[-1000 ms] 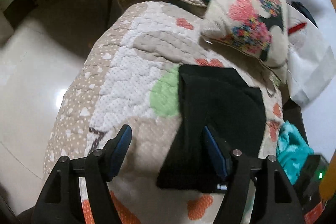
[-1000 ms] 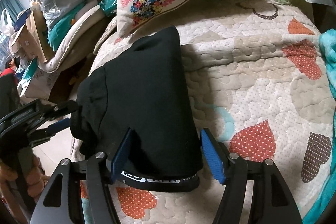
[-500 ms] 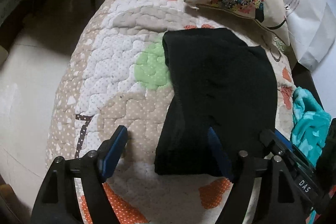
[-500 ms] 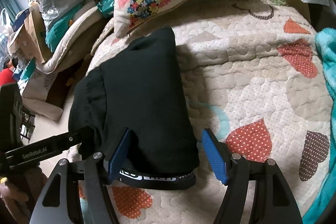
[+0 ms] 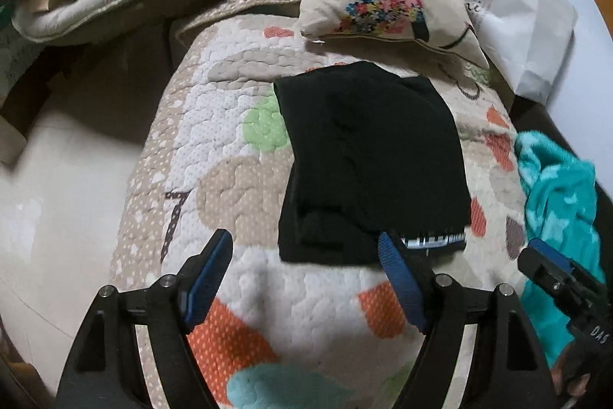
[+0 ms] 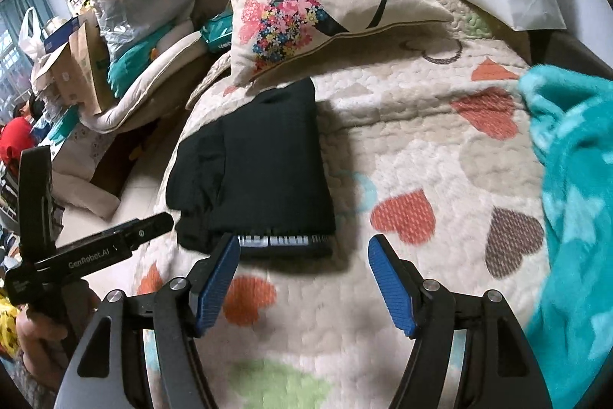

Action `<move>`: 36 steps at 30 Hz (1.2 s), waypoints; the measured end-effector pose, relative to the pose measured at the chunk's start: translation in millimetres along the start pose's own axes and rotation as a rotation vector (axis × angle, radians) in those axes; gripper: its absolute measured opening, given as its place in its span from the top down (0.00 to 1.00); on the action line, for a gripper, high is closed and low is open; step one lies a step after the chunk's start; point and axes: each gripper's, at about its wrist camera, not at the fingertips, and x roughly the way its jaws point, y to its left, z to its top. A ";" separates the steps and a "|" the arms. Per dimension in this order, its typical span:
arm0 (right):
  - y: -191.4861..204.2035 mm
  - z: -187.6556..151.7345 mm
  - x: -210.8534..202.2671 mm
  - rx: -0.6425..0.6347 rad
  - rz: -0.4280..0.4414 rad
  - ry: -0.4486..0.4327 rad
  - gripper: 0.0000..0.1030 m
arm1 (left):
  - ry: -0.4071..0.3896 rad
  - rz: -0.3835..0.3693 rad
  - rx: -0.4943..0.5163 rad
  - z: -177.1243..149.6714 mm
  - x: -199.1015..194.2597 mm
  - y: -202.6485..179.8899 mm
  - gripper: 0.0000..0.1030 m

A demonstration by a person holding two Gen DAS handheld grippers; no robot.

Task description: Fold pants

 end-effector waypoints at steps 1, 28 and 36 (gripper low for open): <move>-0.5 -4.1 -1.6 0.003 -0.001 0.001 0.27 | -0.006 0.015 0.014 -7.6 -1.9 -3.2 0.24; 29.3 -69.5 -78.4 -0.080 -0.029 -0.202 0.25 | -0.335 0.204 0.103 -100.0 -145.3 -43.6 0.18; 46.9 -75.5 -93.6 -0.168 -0.034 -0.262 0.22 | -0.362 0.206 0.084 -104.0 -159.4 -52.1 0.18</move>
